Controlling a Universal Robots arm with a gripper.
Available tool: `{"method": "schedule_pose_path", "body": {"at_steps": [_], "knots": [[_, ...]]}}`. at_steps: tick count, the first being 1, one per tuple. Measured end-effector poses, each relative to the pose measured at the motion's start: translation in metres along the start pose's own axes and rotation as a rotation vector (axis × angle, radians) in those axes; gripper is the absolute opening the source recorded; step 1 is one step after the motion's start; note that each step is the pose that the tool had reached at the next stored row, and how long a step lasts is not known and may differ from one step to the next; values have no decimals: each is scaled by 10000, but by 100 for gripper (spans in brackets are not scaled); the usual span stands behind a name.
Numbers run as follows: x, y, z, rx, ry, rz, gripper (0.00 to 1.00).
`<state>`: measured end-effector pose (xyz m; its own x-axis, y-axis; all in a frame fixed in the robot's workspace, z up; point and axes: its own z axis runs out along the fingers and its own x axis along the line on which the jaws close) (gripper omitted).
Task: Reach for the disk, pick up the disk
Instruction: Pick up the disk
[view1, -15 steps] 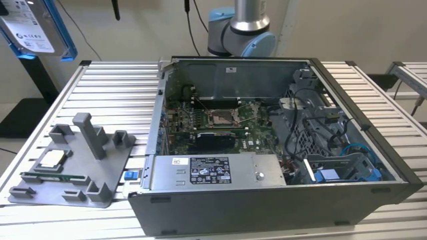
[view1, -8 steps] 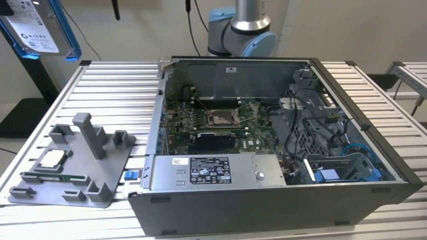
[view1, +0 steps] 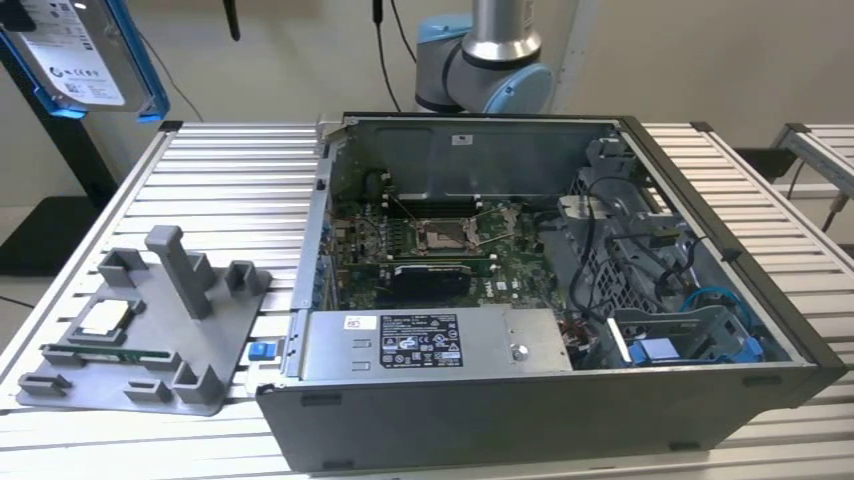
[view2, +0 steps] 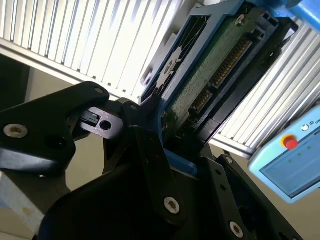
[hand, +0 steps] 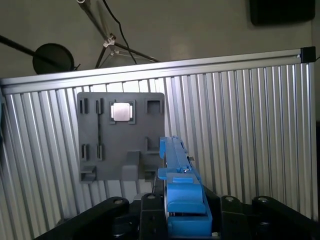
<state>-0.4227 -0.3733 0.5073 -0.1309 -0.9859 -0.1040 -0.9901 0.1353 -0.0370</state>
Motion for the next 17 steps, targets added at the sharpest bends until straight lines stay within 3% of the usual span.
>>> {"method": "schedule_pose_path", "body": {"at_steps": [17], "knots": [[-20,-151,8,0,0,0,0]]}}
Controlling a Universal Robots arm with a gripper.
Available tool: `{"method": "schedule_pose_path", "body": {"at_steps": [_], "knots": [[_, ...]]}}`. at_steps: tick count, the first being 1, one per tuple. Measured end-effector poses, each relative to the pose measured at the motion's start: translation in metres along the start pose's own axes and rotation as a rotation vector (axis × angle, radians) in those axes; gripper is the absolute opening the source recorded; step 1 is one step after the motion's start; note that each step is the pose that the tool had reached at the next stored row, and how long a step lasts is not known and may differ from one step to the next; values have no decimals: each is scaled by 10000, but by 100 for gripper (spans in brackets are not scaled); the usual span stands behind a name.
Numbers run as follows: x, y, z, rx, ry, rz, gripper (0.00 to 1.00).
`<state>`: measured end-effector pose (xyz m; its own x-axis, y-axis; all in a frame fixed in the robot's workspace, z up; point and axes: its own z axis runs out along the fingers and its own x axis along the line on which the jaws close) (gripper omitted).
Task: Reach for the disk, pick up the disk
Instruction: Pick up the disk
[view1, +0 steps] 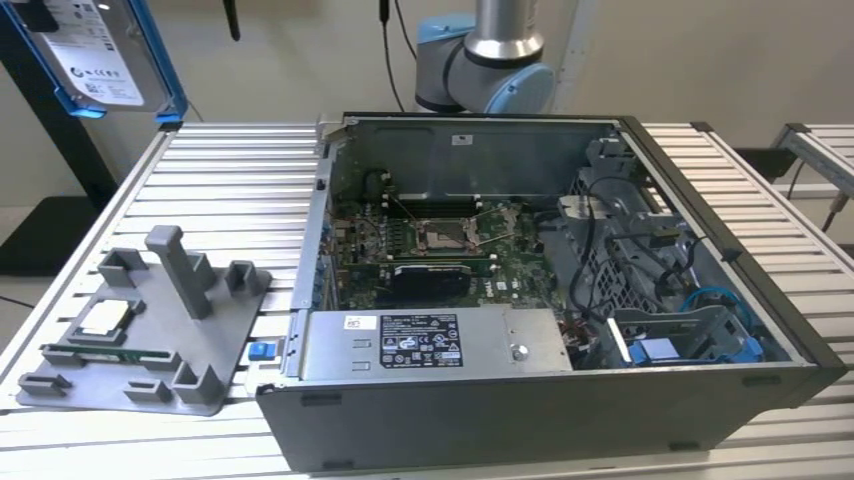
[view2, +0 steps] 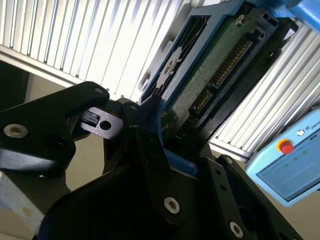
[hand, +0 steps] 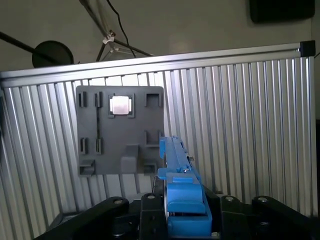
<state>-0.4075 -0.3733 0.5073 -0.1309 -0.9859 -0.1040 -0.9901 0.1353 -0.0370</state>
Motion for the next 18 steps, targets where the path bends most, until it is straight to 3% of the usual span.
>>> {"method": "schedule_pose_path", "body": {"at_steps": [7,18], "knots": [[-11,-85,5,0,0,0,0],[-45,-343,17,-2,0,0,0]]}}
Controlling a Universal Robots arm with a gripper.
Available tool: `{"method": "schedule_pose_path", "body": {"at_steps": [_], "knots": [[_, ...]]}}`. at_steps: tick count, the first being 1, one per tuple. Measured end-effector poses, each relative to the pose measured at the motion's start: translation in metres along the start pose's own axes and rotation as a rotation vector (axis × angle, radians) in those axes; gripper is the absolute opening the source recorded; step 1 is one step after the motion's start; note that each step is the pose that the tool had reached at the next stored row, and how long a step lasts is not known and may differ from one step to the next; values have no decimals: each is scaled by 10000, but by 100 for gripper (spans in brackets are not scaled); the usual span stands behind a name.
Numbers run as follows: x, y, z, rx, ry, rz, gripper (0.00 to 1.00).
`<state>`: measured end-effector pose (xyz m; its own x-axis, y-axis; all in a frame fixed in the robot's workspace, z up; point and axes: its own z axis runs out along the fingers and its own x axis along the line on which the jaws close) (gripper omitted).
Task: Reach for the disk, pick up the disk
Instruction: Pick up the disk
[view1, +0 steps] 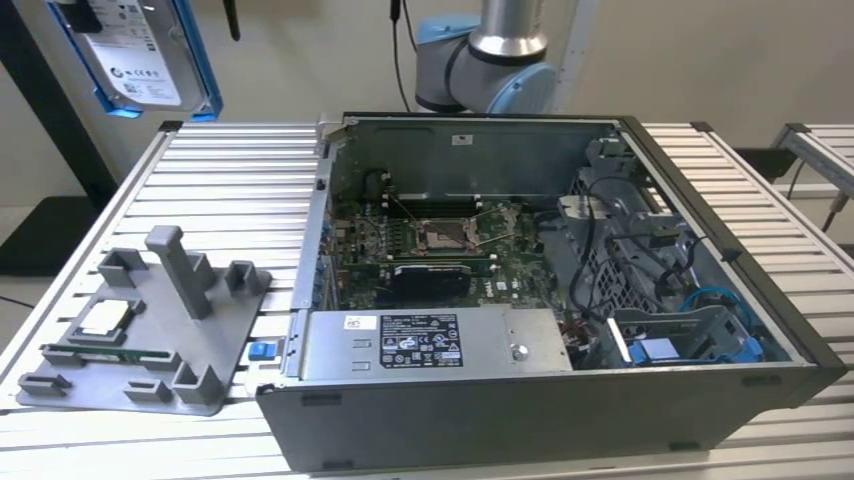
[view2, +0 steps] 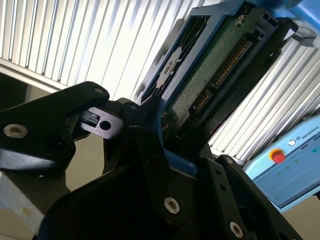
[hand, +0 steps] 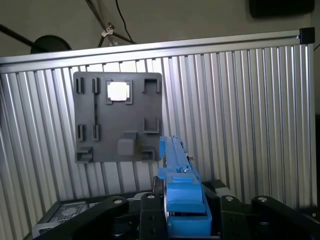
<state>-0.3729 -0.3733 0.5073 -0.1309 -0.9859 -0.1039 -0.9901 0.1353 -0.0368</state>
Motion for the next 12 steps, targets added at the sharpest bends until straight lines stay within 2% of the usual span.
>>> {"method": "schedule_pose_path", "body": {"at_steps": [6,12], "knots": [[-22,-164,8,-4,1,1,0],[-38,-288,15,-4,0,0,0]]}}
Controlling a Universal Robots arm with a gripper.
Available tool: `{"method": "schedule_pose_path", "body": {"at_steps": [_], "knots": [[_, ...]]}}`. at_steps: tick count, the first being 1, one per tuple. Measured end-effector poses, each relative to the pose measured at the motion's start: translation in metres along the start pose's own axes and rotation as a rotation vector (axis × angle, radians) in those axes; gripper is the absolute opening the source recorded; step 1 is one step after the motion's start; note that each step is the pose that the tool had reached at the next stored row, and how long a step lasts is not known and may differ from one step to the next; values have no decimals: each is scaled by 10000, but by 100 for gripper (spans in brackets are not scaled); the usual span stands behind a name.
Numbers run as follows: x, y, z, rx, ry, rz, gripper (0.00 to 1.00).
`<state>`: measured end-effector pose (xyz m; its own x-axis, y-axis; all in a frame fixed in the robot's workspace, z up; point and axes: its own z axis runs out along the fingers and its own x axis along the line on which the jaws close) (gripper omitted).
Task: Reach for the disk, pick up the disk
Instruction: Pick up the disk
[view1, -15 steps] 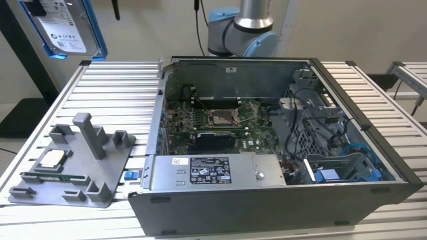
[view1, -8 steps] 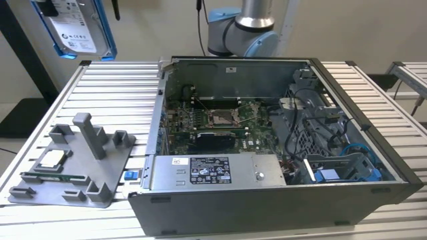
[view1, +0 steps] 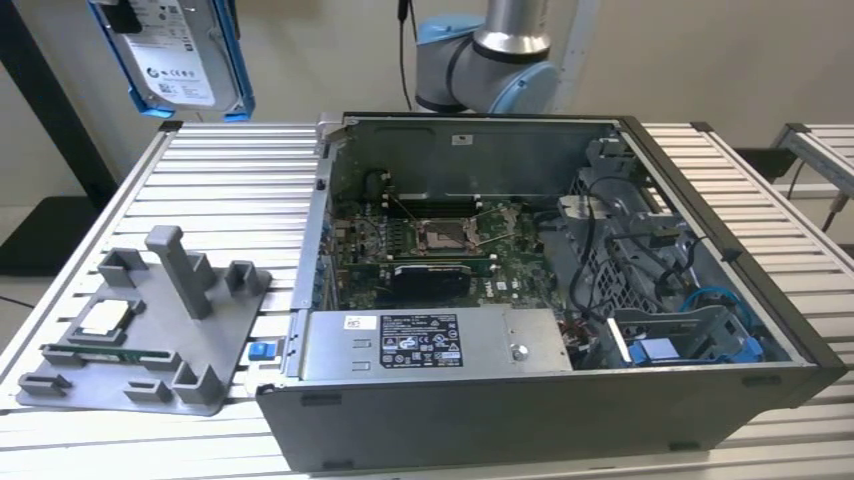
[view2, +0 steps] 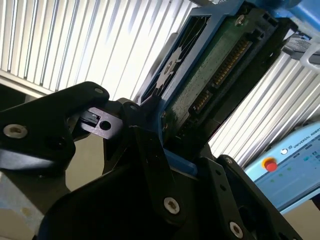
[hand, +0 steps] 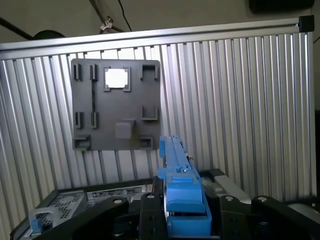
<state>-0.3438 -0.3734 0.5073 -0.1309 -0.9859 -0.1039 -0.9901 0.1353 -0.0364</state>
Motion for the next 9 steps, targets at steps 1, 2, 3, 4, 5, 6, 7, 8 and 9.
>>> {"method": "schedule_pose_path", "body": {"at_steps": [1,2,3,4,5,6,7,8,9], "knots": [[-3,-18,1,0,1,0,0],[-5,-36,1,-1,1,0,0],[-7,-54,3,0,0,0,0],[-10,-73,4,0,0,0,0],[-13,-94,4,0,1,0,0],[-16,-121,6,0,0,0,0],[-21,-152,7,-1,1,0,0],[-25,-185,9,0,0,0,0],[-29,-218,11,0,1,0,0]]}}
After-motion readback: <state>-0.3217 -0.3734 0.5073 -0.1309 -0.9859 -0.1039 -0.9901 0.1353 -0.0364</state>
